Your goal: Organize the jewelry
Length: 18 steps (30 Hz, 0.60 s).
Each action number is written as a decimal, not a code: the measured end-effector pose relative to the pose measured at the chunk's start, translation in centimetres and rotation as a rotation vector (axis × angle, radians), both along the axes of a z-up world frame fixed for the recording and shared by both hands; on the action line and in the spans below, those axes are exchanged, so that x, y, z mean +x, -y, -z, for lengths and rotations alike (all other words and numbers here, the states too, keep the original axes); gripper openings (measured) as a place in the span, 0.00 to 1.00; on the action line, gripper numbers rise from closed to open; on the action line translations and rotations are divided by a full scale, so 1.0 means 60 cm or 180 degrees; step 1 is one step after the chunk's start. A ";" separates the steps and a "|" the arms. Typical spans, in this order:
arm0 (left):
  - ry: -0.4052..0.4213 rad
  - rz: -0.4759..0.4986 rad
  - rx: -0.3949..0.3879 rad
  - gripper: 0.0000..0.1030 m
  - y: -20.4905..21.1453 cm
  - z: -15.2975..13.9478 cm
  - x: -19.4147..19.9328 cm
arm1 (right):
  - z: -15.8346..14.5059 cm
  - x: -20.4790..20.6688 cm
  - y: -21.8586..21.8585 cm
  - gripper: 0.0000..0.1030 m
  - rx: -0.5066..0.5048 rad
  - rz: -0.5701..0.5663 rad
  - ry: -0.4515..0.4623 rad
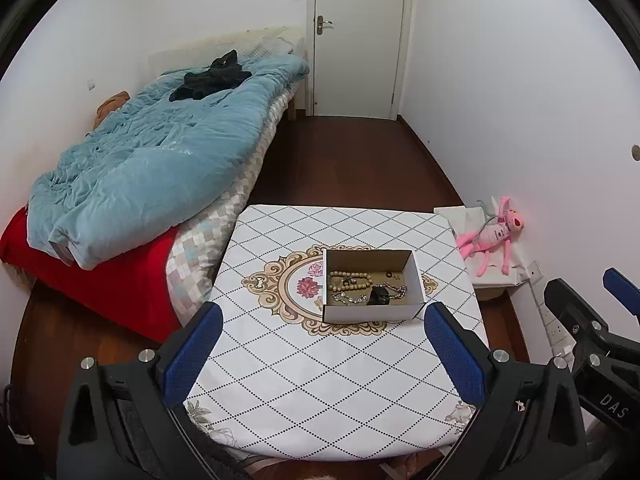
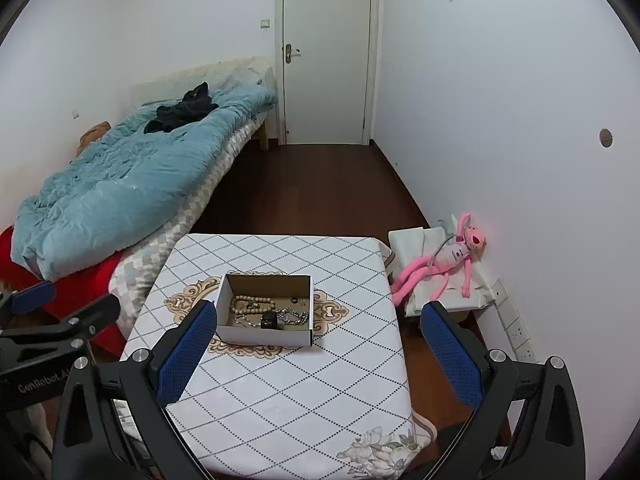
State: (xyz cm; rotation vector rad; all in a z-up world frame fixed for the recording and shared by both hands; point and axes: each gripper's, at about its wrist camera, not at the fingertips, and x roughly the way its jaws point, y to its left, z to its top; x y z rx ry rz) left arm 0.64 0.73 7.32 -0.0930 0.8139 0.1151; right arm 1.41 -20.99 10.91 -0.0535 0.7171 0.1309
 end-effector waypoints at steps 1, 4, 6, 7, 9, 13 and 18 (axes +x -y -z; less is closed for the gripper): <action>0.0006 -0.0003 0.0005 1.00 0.001 -0.001 -0.001 | -0.002 -0.003 0.001 1.00 0.0012 0.0000 0.0003; 0.0001 -0.0002 -0.0003 1.00 0.003 0.000 -0.004 | -0.008 -0.009 0.006 1.00 0.0013 0.0016 -0.0003; -0.0008 0.0004 0.0003 1.00 0.003 0.000 -0.005 | -0.009 -0.010 0.011 1.00 0.0035 0.0021 -0.0017; -0.0003 0.0004 -0.0003 1.00 0.003 0.000 -0.005 | -0.009 -0.011 0.014 1.00 0.0029 0.0031 -0.0019; -0.0008 0.0012 0.0008 1.00 0.002 0.002 -0.004 | -0.005 -0.009 0.019 1.00 0.0037 0.0038 -0.0046; -0.0095 0.0032 -0.0012 1.00 0.000 0.013 0.014 | 0.010 0.007 0.020 1.00 0.0007 0.0079 -0.0134; -0.0168 -0.0027 0.0041 1.00 0.000 0.029 0.050 | 0.030 0.040 0.020 1.00 -0.0078 0.0149 -0.0187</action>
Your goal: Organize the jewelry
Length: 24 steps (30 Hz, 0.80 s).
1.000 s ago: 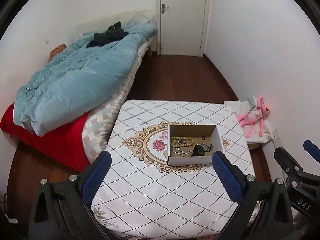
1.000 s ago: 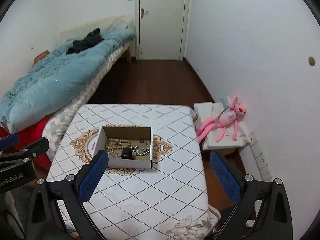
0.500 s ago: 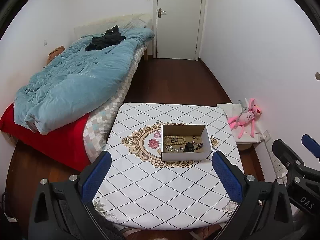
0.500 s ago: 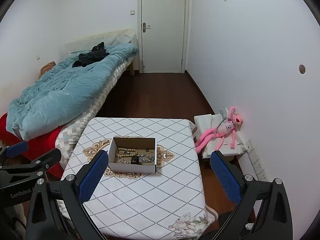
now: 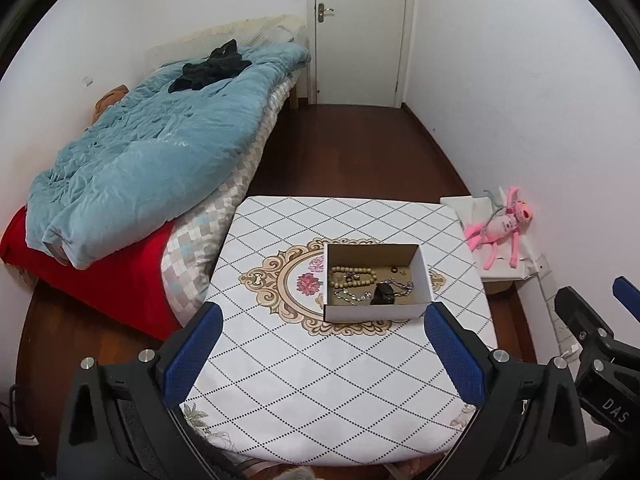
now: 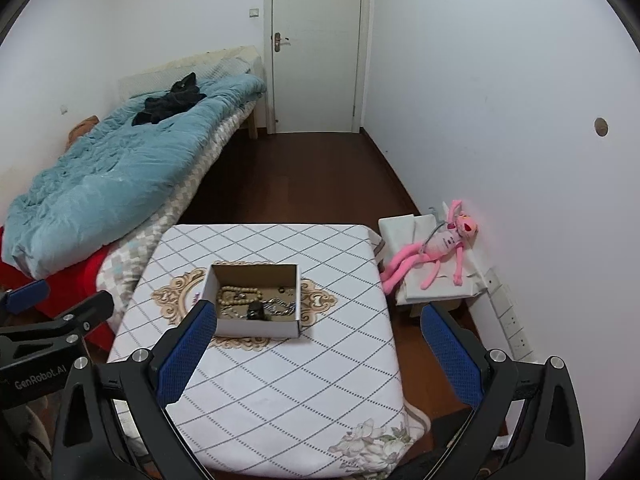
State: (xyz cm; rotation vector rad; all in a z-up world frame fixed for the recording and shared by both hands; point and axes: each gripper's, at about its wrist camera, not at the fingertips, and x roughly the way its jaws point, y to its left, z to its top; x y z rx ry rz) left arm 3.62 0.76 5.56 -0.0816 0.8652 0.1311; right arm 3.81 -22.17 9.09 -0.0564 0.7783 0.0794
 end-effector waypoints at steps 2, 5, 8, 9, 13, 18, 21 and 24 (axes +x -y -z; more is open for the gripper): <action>-0.0049 -0.0022 0.0021 1.00 -0.002 0.008 0.016 | 0.008 0.015 -0.004 1.00 -0.0008 0.0005 -0.0041; -0.0143 -0.0016 0.0018 1.00 -0.005 0.020 0.036 | 0.023 0.041 -0.007 1.00 -0.0024 0.0007 -0.0103; -0.0236 0.0019 0.0027 1.00 -0.003 0.032 0.053 | 0.041 0.067 -0.015 1.00 -0.0059 0.0007 -0.0181; -0.0259 0.0024 0.0030 1.00 -0.002 0.035 0.059 | 0.047 0.077 -0.017 1.00 -0.0053 -0.0002 -0.0219; -0.0354 0.0032 0.0042 1.00 -0.001 0.049 0.082 | 0.068 0.107 -0.022 1.00 -0.0077 -0.0002 -0.0321; -0.0431 0.0015 0.0051 1.00 -0.004 0.063 0.105 | 0.087 0.138 -0.029 1.00 -0.0143 -0.0013 -0.0440; -0.0498 0.0008 0.0032 1.00 -0.004 0.074 0.117 | 0.098 0.148 -0.033 1.00 -0.0159 -0.0026 -0.0506; -0.0551 0.0002 0.0009 1.00 -0.005 0.082 0.122 | 0.108 0.158 -0.035 1.00 -0.0150 -0.0031 -0.0578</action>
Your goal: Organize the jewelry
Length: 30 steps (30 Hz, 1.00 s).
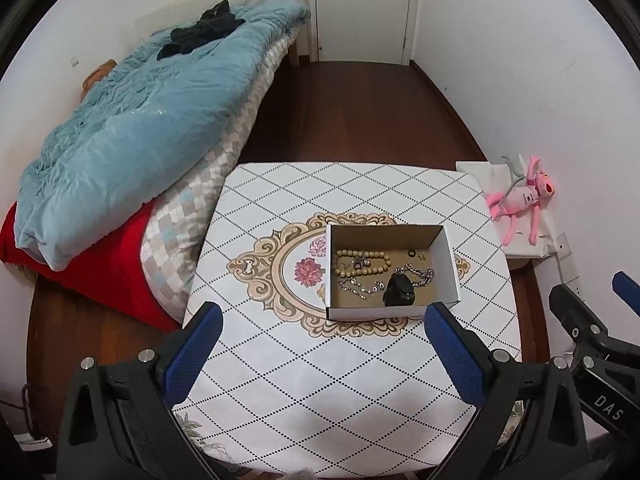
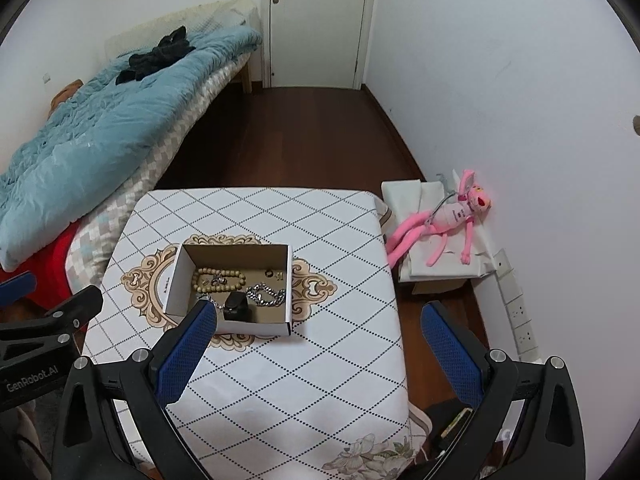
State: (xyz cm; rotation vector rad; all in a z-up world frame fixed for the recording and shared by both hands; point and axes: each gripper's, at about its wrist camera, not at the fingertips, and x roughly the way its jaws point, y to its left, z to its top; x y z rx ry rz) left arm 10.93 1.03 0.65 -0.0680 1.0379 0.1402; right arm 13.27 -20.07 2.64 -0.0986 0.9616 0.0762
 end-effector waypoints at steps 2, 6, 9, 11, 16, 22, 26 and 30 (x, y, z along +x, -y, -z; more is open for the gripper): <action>-0.0016 0.0001 -0.0004 1.00 0.000 0.004 0.001 | 0.004 0.003 0.001 1.00 0.0006 0.0009 -0.0023; -0.0045 0.0008 -0.0026 1.00 0.001 0.008 0.005 | 0.010 0.008 0.001 1.00 0.0002 0.0014 -0.0062; -0.0050 0.0009 -0.0035 1.00 0.002 0.009 0.006 | 0.013 0.008 0.002 1.00 0.0004 0.0018 -0.0088; -0.0054 0.0006 -0.0037 1.00 0.002 0.011 0.007 | 0.013 0.007 0.003 1.00 0.0001 0.0016 -0.0093; -0.0057 0.0009 -0.0043 1.00 0.002 0.011 0.008 | 0.016 0.007 0.002 1.00 0.0010 0.0012 -0.0115; -0.0059 0.0003 -0.0038 1.00 0.002 0.012 0.008 | 0.019 0.008 -0.001 1.00 0.0008 0.0002 -0.0133; -0.0067 -0.0004 -0.0025 1.00 -0.003 0.016 0.007 | 0.022 0.007 -0.003 1.00 0.0017 -0.0003 -0.0144; -0.0063 -0.0008 -0.0011 1.00 -0.005 0.018 0.006 | 0.024 0.006 -0.005 1.00 0.0009 -0.0001 -0.0148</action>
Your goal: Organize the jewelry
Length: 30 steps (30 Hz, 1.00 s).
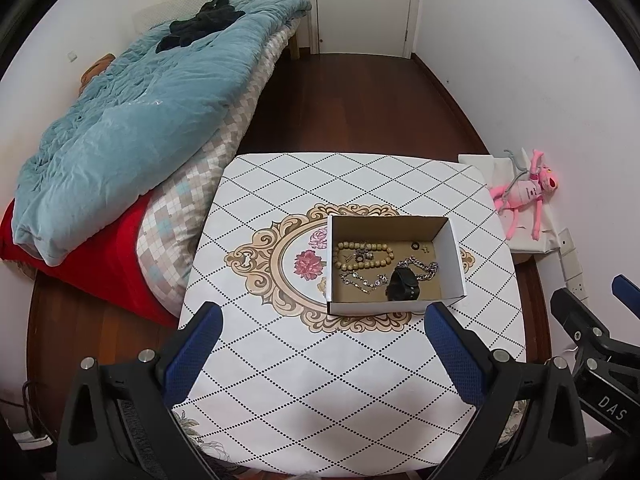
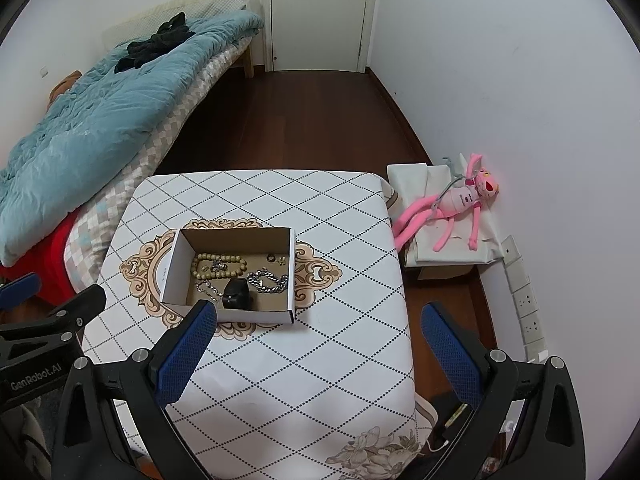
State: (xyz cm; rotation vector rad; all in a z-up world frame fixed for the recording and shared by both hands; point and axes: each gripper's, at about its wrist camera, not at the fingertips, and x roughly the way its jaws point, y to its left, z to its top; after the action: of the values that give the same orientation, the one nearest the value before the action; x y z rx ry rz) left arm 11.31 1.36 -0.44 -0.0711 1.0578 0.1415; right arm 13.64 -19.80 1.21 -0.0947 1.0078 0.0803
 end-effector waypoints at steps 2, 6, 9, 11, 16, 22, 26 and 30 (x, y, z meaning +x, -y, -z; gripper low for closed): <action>0.0005 0.0005 -0.0001 1.00 -0.001 0.001 0.000 | 0.001 -0.001 -0.001 1.00 -0.0006 0.0000 0.0001; 0.0004 0.0010 0.0003 1.00 0.001 -0.001 -0.001 | 0.001 -0.002 -0.002 1.00 -0.0005 -0.0003 -0.0004; 0.0006 0.0026 -0.0002 1.00 0.002 -0.001 -0.002 | 0.001 -0.003 -0.003 1.00 -0.0004 -0.0005 -0.0006; 0.0009 0.0039 -0.0007 1.00 0.005 -0.003 -0.003 | 0.002 -0.004 -0.004 1.00 -0.0010 -0.0007 -0.0003; -0.0005 0.0059 -0.0046 1.00 0.007 -0.003 -0.003 | 0.001 -0.002 -0.002 1.00 -0.0010 -0.0007 -0.0008; -0.0008 0.0058 -0.0048 1.00 0.006 -0.003 -0.004 | 0.001 -0.004 -0.006 1.00 -0.0006 -0.0010 -0.0016; -0.0006 0.0058 -0.0040 1.00 0.005 -0.003 -0.006 | 0.001 -0.004 -0.005 1.00 -0.0004 -0.0020 -0.0024; -0.0006 0.0060 -0.0035 1.00 0.004 -0.002 -0.008 | 0.002 -0.004 -0.006 1.00 -0.0008 -0.0040 -0.0042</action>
State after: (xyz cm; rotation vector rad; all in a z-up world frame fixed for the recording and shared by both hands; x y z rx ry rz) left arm 10.85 1.12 -0.32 -0.0710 1.0610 0.1186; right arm 13.38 -19.45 1.08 -0.1029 1.0206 0.0911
